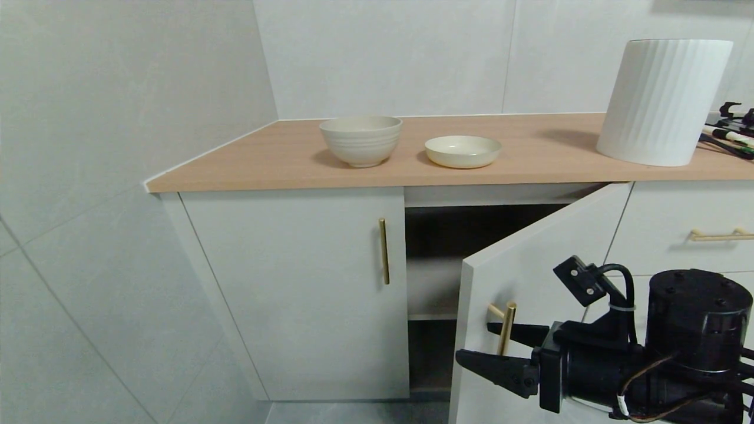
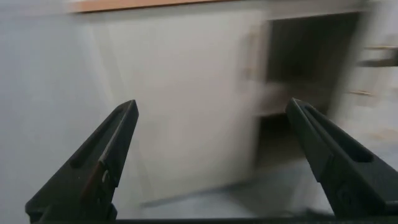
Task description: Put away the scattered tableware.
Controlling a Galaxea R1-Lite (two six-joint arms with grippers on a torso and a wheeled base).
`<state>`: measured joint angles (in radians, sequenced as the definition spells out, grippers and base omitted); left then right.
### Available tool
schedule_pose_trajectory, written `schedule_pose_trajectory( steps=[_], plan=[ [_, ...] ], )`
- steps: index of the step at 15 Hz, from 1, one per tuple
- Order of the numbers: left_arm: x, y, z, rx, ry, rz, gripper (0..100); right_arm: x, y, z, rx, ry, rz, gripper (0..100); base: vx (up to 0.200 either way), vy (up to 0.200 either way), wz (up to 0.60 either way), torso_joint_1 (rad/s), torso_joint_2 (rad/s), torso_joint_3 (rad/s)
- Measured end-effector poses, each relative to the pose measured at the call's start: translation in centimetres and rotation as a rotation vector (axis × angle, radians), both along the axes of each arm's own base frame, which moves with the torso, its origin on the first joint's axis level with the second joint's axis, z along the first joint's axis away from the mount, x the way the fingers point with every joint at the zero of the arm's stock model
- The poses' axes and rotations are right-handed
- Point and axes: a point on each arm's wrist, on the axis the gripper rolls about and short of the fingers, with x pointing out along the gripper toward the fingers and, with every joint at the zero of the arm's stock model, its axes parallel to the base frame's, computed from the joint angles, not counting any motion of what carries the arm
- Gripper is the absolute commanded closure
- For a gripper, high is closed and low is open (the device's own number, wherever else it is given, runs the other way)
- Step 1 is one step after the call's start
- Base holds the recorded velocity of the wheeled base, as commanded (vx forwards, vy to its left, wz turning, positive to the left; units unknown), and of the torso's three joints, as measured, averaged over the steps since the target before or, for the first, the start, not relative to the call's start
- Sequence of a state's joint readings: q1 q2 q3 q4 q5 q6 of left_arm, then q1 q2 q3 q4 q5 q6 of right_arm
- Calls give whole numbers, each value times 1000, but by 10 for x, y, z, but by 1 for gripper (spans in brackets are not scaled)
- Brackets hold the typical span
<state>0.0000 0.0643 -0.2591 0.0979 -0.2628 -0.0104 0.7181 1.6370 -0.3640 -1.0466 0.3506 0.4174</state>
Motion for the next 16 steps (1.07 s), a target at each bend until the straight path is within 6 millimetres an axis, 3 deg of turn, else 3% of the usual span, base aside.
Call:
schedule_pose_trajectory(
  steps=[2, 4, 6, 8, 12, 14, 16],
  plan=[
    [7, -2, 27, -21, 79, -109, 0, 0, 0, 0, -1, 0, 0, 0, 0, 0, 0, 0, 0, 0],
    [31, -4, 54, -38, 179, -217, 0, -1, -1, 0, -2, 0, 1, 0, 0, 0, 0, 0, 0, 0],
    [70, -7, 77, -56, 264, -318, 0, -2, -1, 0, -1, 0, 4, 0, 0, 0, 0, 0, 0, 0],
    [116, -11, 88, -78, 340, -409, 0, -5, -1, 2, 1, -2, 12, 0, 0, 0, 0, 0, 0, 0],
    [205, -38, 74, -121, 443, -587, 0, -10, -1, 5, 10, -11, 22, 0, 0, 0, 0, 0, 0, 0],
    [230, -55, 52, -142, 494, -649, 0, -10, -1, 6, 12, -13, 25, 0, 0, 0, 0, 0, 0, 0],
    [241, -73, 25, -159, 581, -703, 0, -10, -2, 6, 13, -14, 28, 0, 0, 0, 0, 0, 0, 0]
  ],
)
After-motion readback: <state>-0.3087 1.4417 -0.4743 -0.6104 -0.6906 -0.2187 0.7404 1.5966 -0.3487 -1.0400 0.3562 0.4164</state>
